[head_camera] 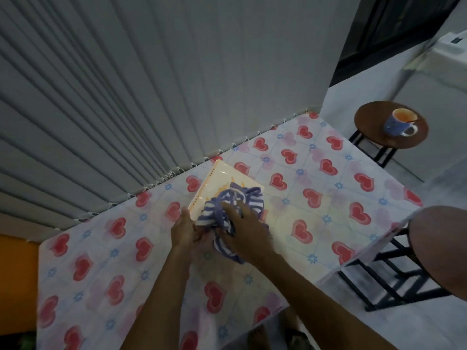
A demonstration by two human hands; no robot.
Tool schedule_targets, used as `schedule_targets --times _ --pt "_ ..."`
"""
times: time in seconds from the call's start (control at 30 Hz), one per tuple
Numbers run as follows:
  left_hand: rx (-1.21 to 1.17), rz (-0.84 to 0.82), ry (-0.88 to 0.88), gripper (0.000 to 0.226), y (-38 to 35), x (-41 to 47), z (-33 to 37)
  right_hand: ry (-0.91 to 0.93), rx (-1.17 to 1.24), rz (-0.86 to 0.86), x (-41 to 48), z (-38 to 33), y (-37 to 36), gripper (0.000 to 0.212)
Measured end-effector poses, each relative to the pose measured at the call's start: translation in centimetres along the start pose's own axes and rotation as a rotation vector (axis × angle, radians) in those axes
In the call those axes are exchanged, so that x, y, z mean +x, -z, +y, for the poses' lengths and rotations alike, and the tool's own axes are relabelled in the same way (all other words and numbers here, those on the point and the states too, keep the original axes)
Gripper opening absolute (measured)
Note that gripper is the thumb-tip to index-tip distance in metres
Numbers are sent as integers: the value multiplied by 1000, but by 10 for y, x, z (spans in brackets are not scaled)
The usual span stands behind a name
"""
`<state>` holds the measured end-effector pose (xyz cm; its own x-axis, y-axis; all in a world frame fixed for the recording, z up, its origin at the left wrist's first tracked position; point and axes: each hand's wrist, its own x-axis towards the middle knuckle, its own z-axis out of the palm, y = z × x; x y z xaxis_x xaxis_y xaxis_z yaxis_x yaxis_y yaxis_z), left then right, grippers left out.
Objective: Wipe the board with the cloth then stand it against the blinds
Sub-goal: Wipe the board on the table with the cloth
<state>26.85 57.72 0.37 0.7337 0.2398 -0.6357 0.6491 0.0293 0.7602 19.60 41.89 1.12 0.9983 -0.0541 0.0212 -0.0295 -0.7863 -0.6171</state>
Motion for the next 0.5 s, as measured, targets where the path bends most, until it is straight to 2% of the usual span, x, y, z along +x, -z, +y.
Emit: schedule_targets --times 0.07,0.2,0.33,0.5 --pt "-26 13 6 51 -2 -1 -3 6 -86 -47 4 0 -14 59" --pt "-43 50 29 42 -1 -1 -3 -30 -121 -71 21 6 -32 71" --pt "-52 33 51 36 -3 -4 1 -57 -120 -169 50 30 -37 59" --pt "-98 28 53 32 -5 -4 -4 -104 -152 -192 88 74 -23 58"
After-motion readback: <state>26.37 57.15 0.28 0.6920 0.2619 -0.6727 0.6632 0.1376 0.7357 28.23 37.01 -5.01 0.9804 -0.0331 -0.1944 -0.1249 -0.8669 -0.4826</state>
